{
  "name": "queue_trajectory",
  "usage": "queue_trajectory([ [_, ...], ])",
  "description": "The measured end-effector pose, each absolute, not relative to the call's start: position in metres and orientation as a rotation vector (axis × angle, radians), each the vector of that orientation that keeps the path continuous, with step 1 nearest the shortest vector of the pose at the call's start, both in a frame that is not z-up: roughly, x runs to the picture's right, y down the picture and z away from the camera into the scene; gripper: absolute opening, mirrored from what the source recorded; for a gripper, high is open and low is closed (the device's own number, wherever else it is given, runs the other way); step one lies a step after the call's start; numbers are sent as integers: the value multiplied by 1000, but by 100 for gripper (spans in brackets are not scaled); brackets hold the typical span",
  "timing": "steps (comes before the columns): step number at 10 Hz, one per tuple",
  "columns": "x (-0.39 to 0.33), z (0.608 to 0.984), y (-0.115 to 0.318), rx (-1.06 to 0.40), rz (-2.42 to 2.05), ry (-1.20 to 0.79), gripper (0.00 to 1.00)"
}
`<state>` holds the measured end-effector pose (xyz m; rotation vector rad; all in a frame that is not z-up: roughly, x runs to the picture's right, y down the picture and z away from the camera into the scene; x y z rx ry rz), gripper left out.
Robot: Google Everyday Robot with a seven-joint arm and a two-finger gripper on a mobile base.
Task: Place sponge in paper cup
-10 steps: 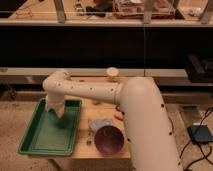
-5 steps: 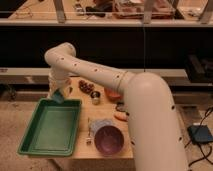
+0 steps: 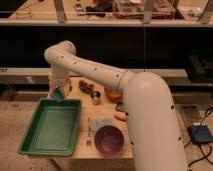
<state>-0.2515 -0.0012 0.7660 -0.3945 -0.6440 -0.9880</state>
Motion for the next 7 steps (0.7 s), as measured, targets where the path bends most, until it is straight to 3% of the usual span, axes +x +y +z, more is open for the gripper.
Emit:
queue_trajectory([
  [4, -246, 775, -1, -407, -950, -641, 14],
  [7, -196, 801, 3, -442, -813, -594, 14],
])
